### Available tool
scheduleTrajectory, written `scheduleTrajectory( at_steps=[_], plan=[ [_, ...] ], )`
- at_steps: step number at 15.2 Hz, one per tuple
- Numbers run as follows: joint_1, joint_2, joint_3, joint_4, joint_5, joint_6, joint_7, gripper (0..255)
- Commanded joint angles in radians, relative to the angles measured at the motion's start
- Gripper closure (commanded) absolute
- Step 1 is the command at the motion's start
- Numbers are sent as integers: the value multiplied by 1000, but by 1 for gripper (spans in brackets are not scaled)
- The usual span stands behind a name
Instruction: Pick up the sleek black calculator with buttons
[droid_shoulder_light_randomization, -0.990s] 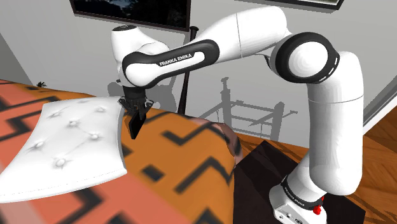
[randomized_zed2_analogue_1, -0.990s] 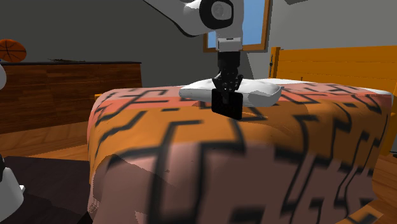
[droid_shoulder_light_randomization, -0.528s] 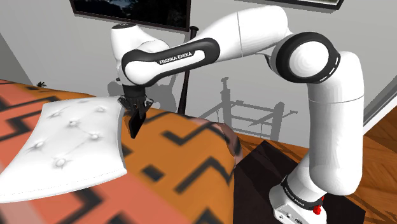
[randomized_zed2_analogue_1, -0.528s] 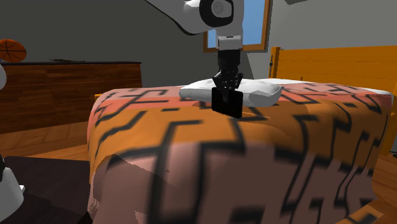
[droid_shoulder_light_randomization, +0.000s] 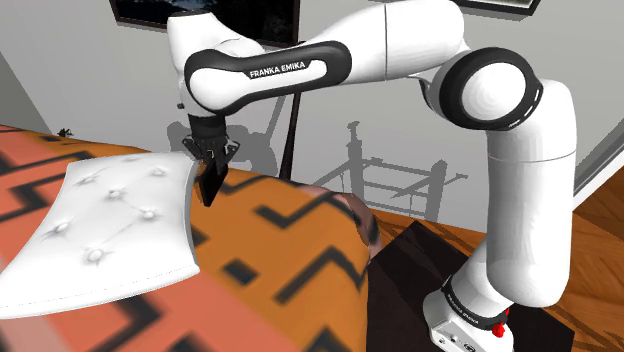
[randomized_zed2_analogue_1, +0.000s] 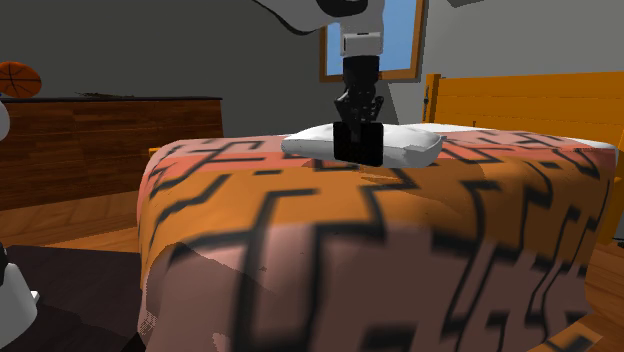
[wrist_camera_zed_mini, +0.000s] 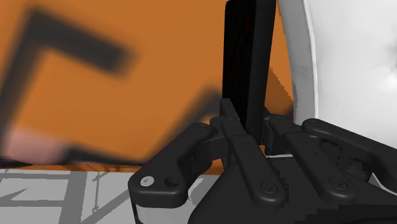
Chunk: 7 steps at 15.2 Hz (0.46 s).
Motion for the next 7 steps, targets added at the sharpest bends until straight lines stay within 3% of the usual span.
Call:
scheduleTrajectory(
  at_steps=[1,7],
  plan=[
    [1,-5,2,20,4,-25,-3,255],
    [7,-10,5,70,8,-78,-9,255]
  ],
)
